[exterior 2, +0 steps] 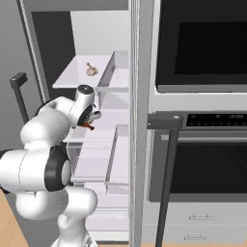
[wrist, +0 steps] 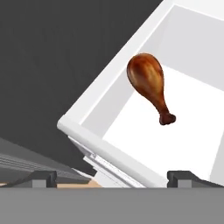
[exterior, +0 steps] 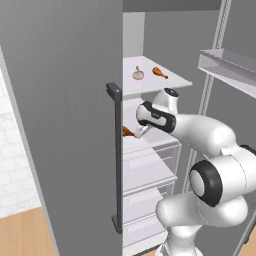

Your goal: Place one garlic and one chicken drumstick in each tupperware on the nearby counter, to pack two identical lunches.

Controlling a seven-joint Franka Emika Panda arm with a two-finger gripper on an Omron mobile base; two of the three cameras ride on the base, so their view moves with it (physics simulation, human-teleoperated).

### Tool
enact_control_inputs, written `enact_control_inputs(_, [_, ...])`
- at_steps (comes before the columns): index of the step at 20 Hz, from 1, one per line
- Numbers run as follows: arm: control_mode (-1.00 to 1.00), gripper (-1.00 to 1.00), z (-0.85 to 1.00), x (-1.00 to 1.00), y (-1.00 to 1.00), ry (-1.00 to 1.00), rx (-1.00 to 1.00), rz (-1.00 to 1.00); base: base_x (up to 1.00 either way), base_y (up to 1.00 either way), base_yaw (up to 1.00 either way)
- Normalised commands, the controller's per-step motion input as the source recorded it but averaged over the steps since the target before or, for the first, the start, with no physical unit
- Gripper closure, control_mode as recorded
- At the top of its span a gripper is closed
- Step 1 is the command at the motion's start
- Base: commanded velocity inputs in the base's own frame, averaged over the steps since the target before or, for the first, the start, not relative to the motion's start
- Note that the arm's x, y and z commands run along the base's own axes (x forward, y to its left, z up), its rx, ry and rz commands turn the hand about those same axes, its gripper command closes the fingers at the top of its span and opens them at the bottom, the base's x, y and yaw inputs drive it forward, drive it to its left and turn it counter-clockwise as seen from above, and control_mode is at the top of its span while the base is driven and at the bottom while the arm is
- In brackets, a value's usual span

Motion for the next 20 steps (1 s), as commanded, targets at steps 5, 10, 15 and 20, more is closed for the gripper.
enact_control_inputs(5, [-1.0, -1.0, -0.22, 0.31, 0.08, 0.0, 0.0, 0.02, 0.0, 0.0, 0.0])
enact_control_inputs(10, [-1.0, -1.0, -0.18, 0.43, 0.16, 0.0, 0.0, 0.0, 0.0, 0.0, 0.0])
enact_control_inputs(15, [-1.0, -1.0, -0.28, 0.5, 0.11, 0.0, 0.0, 0.0, 0.0, 0.0, 0.0])
enact_control_inputs(20, [-1.0, -1.0, -0.43, 0.37, 0.0, 0.0, 0.0, 0.05, 0.0, 0.0, 0.0])
